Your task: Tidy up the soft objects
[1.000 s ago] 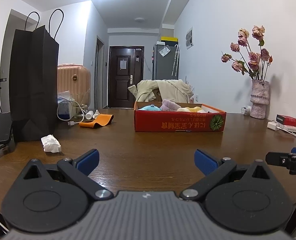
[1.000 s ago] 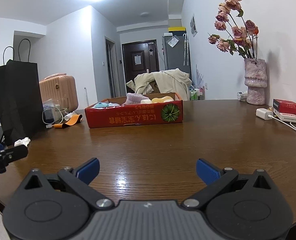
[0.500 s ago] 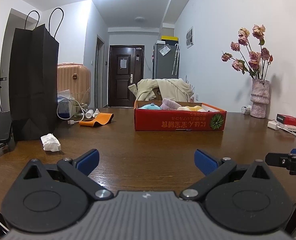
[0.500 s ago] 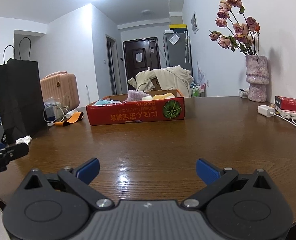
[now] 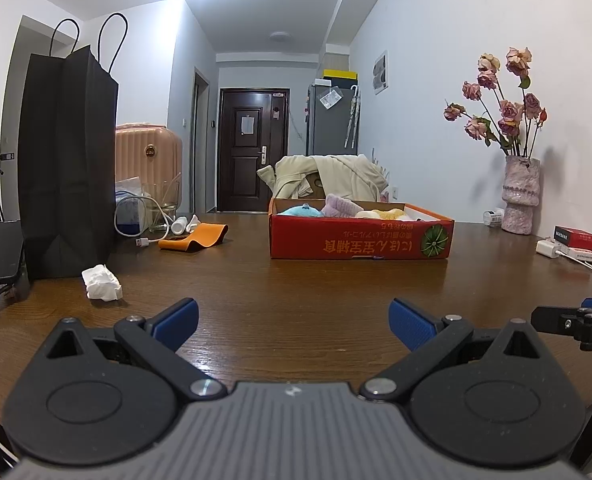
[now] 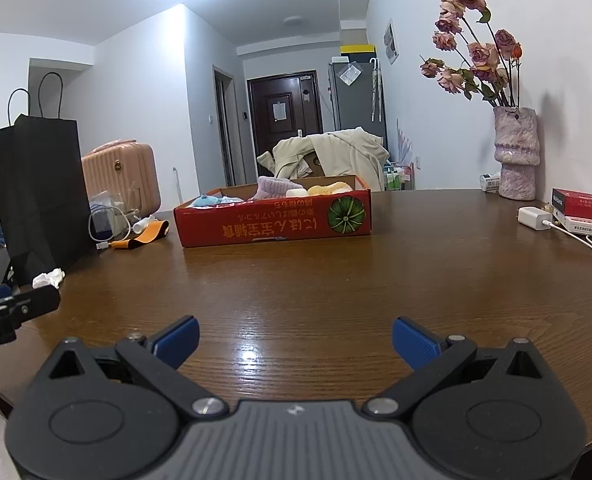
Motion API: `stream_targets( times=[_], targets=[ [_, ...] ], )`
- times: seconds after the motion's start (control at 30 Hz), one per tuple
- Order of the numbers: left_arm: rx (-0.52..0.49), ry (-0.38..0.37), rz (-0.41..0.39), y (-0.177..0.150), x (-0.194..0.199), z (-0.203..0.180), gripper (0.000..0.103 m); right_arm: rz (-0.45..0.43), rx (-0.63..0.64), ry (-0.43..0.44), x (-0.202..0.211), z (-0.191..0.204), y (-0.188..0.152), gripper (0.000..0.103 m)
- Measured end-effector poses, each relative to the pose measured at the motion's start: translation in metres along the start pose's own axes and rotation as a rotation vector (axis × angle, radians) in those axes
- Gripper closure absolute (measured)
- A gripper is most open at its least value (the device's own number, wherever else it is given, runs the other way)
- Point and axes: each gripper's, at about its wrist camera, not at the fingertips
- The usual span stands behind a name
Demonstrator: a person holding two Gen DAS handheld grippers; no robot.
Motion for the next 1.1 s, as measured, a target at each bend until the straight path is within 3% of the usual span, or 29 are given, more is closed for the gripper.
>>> stream_targets(
  times=[1.1],
  targets=[
    [0.007,-0.009,-0.028,0.0077,0.0046,0.0016,0.0,-0.025,0.006,0.003,0.0044,0.0027,-0.0007,0.0]
  ],
)
Point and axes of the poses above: each gripper's, at about its wrist camera, not at the fingertips, and x roughly against the way its jaws point, z to its left, y to its top, and after that the axes turned 2 degrees about -x, right-handed
